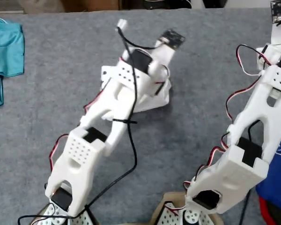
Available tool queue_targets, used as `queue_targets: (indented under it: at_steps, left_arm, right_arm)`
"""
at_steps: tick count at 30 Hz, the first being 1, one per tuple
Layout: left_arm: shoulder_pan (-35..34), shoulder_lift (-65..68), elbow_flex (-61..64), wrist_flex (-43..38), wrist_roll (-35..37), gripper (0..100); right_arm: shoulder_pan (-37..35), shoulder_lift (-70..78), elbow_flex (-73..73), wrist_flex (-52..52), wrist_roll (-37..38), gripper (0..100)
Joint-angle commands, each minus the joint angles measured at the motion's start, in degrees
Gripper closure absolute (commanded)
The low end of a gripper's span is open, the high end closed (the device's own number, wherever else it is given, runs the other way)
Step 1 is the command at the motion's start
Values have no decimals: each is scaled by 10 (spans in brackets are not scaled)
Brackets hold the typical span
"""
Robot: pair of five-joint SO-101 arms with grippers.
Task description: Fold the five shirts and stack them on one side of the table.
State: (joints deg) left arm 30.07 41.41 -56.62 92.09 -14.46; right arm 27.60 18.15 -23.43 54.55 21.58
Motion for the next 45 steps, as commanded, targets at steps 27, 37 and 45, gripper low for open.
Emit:
queue_targets:
  at_steps: [27, 37, 45]
  left_arm:
    - [6, 38, -28, -125, 36, 953]
    - [-22, 35, -85, -48, 86, 708]
    - [-143, 36, -276, 4, 89, 895]
  right_arm:
    - [-9, 24, -38, -10, 9, 804]
    - [-15, 24, -37, -10, 9, 804]
    - [-89, 22, -41, 34, 15, 806]
